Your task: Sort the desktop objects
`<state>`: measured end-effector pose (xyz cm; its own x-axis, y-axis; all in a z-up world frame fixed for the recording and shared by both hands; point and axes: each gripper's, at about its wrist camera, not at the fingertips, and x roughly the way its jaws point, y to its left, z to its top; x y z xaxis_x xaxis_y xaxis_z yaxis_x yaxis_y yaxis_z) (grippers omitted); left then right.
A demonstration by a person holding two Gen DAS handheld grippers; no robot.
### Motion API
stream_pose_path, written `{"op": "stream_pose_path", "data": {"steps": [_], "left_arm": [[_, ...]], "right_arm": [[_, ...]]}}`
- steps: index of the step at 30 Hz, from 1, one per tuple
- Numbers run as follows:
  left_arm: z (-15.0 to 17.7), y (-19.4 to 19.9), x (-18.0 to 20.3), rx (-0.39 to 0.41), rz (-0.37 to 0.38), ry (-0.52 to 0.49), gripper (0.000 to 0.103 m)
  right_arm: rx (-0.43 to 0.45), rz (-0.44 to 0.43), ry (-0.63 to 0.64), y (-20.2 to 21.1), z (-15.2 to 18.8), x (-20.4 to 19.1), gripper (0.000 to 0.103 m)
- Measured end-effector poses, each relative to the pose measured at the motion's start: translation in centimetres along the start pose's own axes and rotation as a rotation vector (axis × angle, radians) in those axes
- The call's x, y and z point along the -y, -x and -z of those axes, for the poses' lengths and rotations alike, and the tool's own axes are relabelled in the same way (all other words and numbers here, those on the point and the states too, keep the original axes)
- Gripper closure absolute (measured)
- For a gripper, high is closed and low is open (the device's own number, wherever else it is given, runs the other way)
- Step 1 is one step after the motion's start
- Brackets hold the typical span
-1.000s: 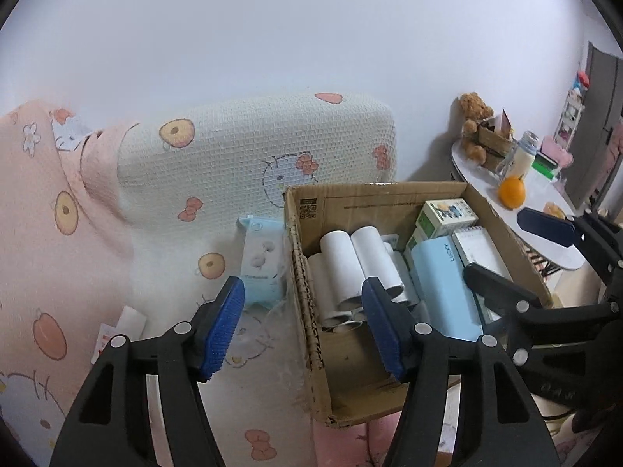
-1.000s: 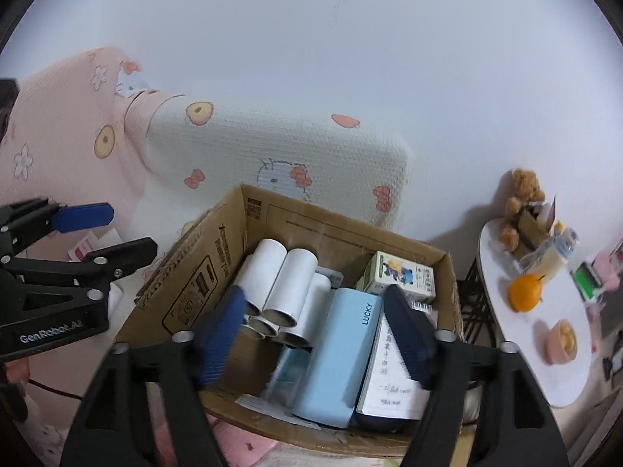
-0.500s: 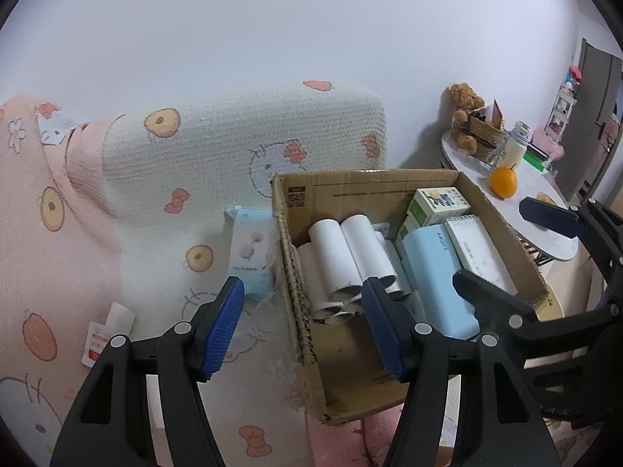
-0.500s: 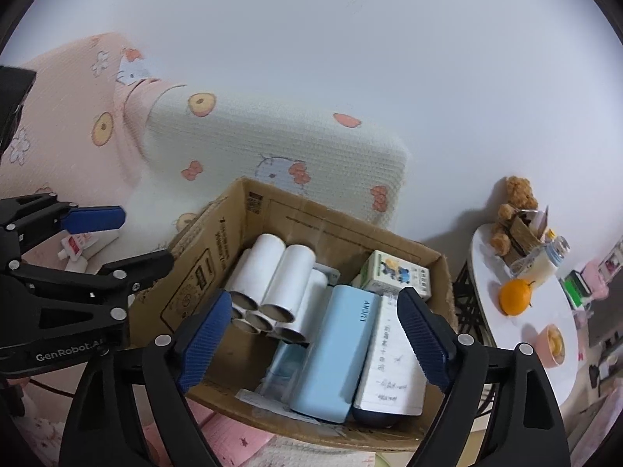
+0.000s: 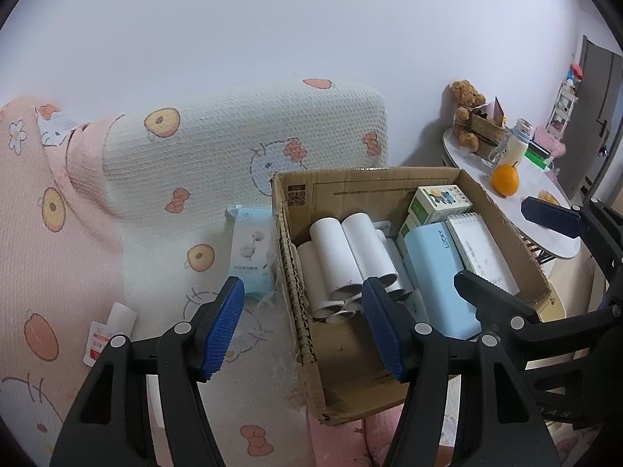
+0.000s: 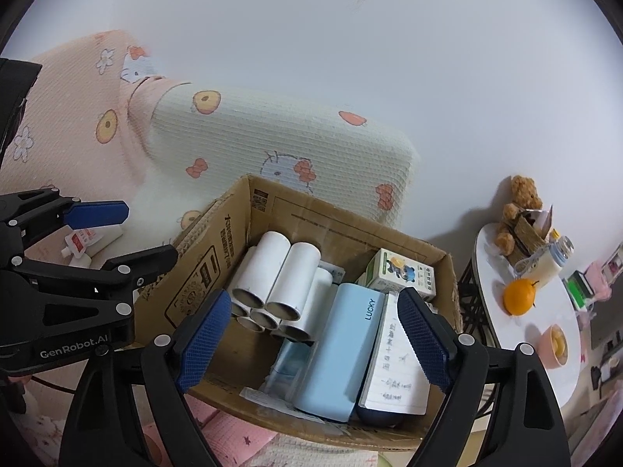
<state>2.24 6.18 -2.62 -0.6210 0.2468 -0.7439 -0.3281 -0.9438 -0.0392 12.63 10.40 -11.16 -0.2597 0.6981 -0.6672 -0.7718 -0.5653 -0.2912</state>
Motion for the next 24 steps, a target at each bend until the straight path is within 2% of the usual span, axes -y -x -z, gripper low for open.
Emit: {"op": "stream_pose_path", "data": {"steps": [24], "left_arm": [[-0.09, -0.52, -0.09, -0.026, 0.001, -0.008, 0.036]], "right_arm": [[-0.009, 0.003, -0.006, -0.11, 0.03, 0.17, 0.017]]}}
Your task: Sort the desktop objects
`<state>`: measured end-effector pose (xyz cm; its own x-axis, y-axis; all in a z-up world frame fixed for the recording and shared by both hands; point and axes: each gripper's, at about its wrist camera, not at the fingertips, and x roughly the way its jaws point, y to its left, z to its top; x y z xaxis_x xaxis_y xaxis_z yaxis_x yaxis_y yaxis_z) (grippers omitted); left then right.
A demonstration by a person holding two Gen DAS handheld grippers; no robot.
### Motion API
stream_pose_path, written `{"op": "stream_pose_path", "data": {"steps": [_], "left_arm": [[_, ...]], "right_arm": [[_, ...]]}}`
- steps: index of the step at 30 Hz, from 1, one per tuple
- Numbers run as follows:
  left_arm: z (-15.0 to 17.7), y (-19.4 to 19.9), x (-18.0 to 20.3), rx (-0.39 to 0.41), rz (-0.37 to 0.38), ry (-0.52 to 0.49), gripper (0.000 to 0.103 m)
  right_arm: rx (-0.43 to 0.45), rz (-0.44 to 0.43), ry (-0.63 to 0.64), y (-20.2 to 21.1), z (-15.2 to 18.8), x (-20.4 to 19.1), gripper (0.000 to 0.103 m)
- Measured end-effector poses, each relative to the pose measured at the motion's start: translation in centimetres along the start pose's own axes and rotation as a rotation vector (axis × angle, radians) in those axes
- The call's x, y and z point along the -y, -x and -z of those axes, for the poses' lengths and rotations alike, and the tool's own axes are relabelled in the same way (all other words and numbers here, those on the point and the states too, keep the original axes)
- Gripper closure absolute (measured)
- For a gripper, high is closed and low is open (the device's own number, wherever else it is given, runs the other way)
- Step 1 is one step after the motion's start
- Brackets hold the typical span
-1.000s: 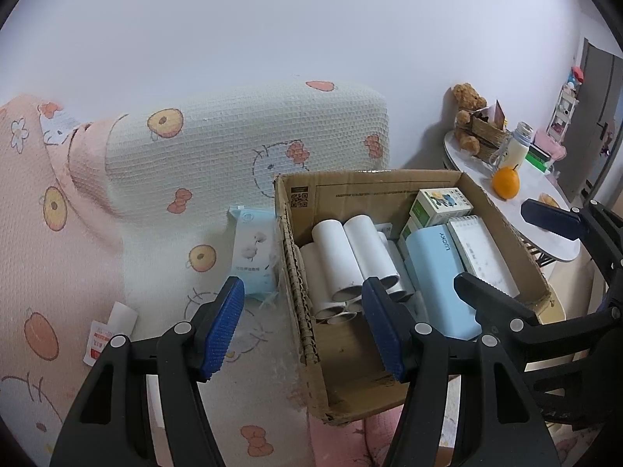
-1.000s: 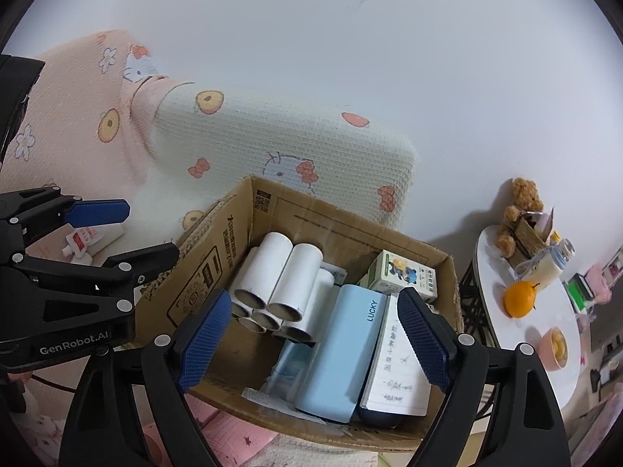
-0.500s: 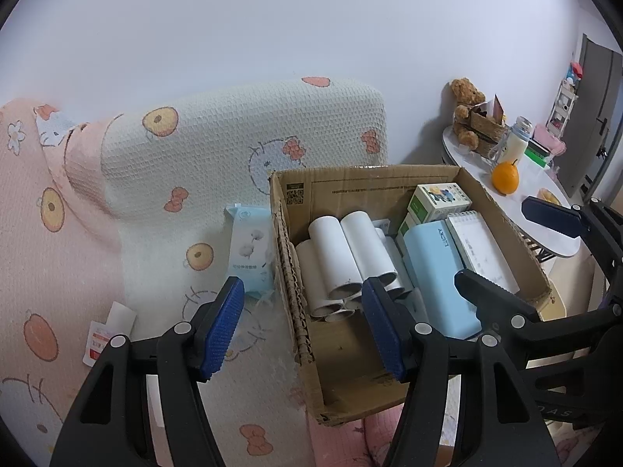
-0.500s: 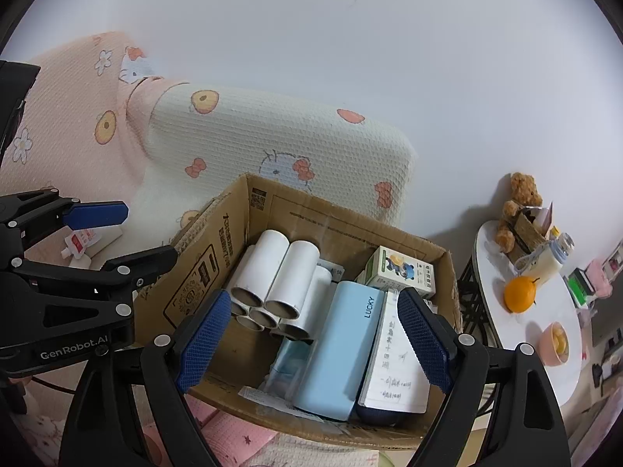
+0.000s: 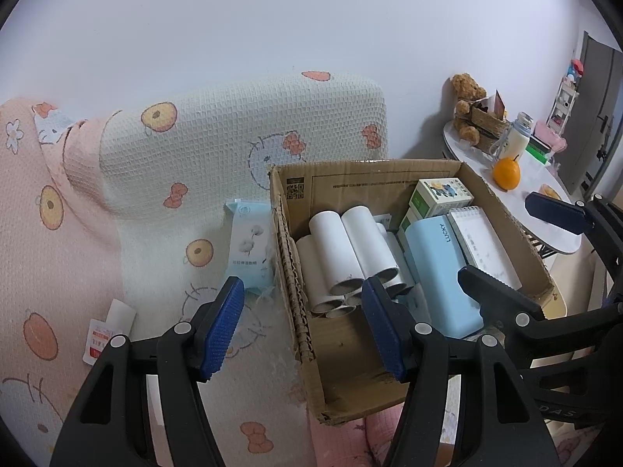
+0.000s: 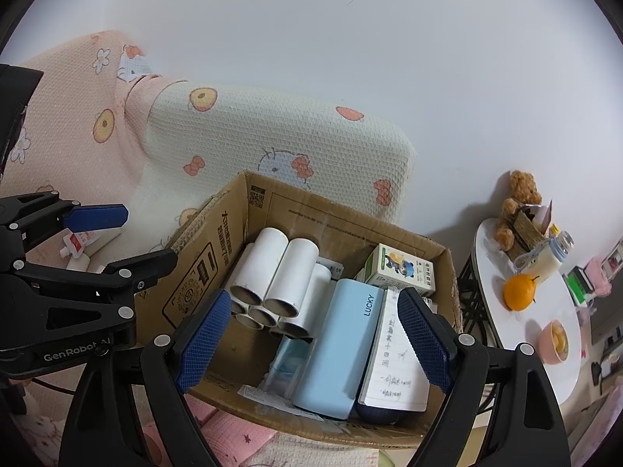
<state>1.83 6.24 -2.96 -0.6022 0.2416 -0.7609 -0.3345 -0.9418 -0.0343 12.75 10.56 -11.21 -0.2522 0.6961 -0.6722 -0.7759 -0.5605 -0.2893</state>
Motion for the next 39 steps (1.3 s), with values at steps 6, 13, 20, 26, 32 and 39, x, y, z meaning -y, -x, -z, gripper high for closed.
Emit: {"op": "stream_pose_path", "data": {"steps": [6, 13, 20, 26, 32, 39], "left_arm": [[-0.02, -0.11, 0.02, 0.001, -0.003, -0.003, 0.036], [0.09, -0.11, 0.03, 0.001, -0.008, -0.004, 0.036], [-0.01, -0.18, 0.03, -0.005, -0.010, -0.007, 0.036], [-0.02, -0.15, 0.06, -0.005, -0.012, -0.009, 0.036], [-0.08, -0.18, 0.08, -0.005, -0.012, -0.010, 0.036], [-0.15, -0.24, 0.11, -0.006, -0.015, -0.016, 0.036]], "right_arm": [[-0.001, 0.000, 0.001, -0.01, 0.01, -0.01, 0.017], [0.000, 0.000, 0.001, -0.01, 0.00, -0.01, 0.017], [-0.002, 0.000, 0.001, 0.00, 0.05, -0.02, 0.017], [-0.001, 0.001, 0.002, 0.02, 0.10, 0.00, 0.017], [-0.001, 0.001, 0.003, -0.02, 0.14, 0.03, 0.017], [-0.001, 0.001, 0.004, -0.03, 0.13, 0.02, 0.017]]}}
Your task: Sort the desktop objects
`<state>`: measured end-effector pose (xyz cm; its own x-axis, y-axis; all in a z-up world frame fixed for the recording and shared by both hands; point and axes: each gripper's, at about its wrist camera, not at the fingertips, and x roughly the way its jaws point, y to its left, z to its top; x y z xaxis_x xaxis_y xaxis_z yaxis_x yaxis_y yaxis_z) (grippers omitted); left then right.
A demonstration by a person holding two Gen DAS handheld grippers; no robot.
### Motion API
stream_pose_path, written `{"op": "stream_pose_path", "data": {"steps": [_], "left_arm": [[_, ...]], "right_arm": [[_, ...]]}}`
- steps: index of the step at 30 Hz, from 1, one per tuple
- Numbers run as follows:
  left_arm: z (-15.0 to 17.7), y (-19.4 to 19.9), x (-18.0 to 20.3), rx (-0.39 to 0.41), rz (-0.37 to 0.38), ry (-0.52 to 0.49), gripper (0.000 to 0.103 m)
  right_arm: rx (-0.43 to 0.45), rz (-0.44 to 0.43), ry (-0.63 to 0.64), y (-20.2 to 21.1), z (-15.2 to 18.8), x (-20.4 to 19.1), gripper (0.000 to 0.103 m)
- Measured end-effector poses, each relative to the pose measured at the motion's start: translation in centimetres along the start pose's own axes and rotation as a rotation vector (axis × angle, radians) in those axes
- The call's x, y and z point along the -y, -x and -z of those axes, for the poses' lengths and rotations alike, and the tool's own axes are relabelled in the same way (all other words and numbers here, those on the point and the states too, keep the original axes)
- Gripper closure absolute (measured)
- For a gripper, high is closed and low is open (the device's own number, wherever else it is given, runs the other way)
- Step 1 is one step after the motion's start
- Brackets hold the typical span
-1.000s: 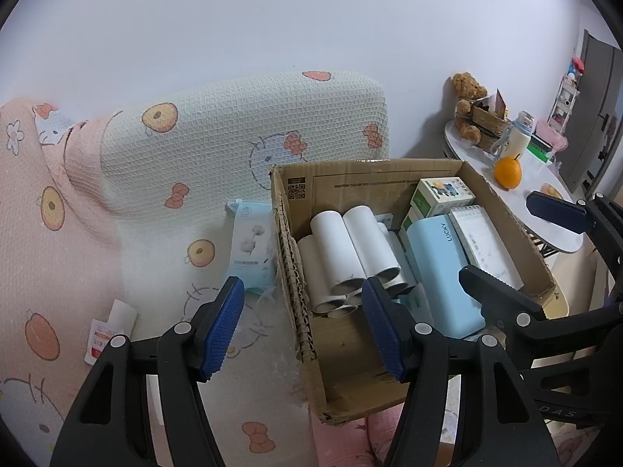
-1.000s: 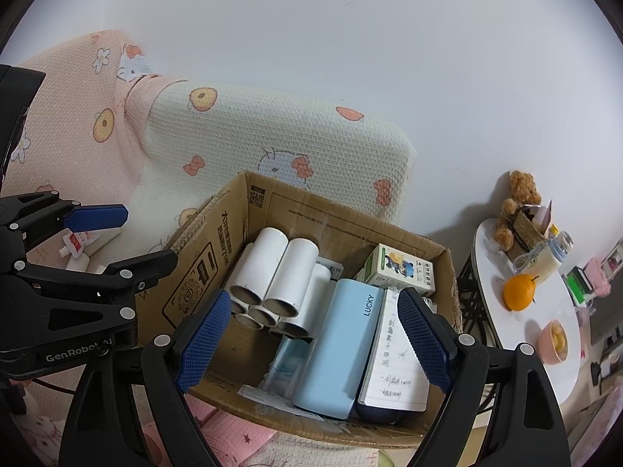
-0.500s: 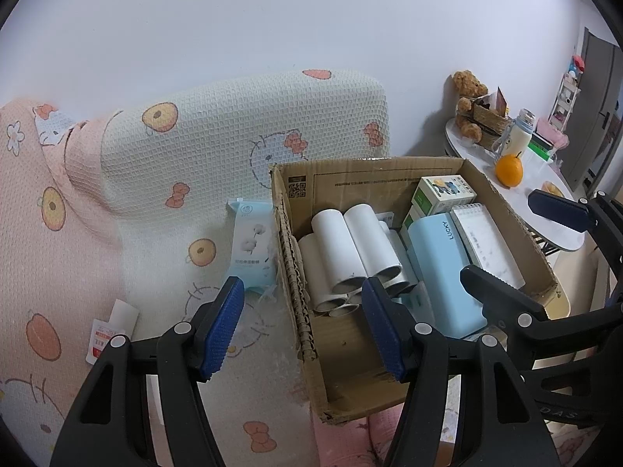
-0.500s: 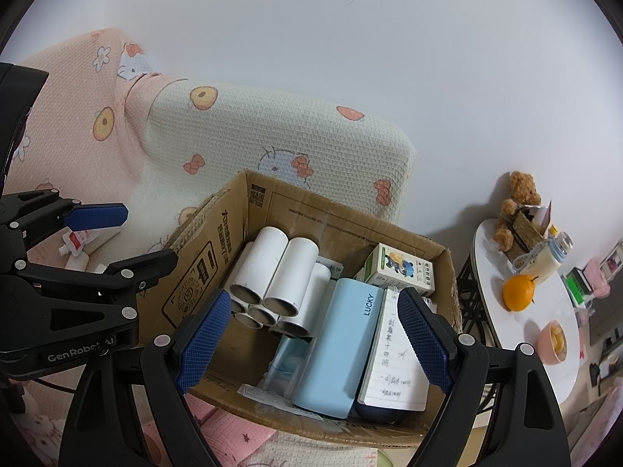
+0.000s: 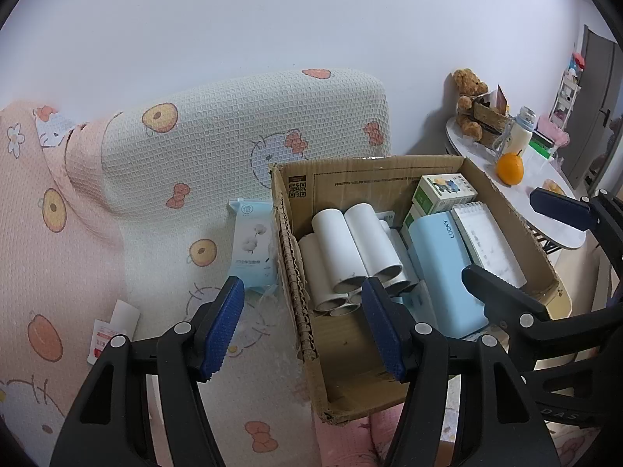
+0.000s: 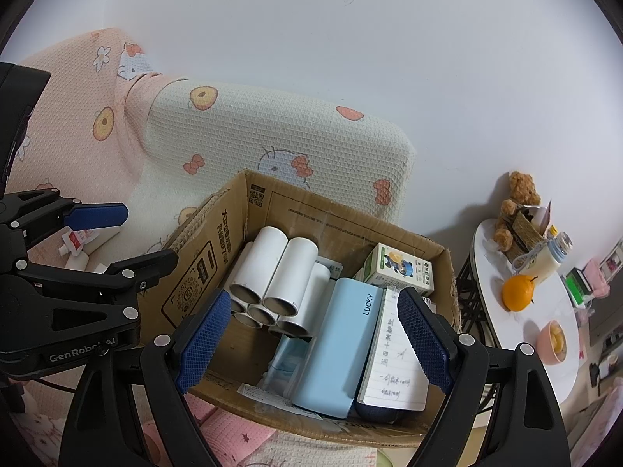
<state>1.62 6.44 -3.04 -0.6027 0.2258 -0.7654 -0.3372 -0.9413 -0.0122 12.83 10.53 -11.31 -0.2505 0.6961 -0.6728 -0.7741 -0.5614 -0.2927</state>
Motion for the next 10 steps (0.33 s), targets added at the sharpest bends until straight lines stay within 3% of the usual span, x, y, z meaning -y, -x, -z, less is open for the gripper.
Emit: {"op": "stream_pose_path", "data": {"steps": [10], "left_arm": [[-0.07, 0.03, 0.09, 0.006, -0.010, -0.011, 0.036]], "right_arm": [[-0.001, -0.003, 0.000, -0.04, 0.12, 0.17, 0.017]]}}
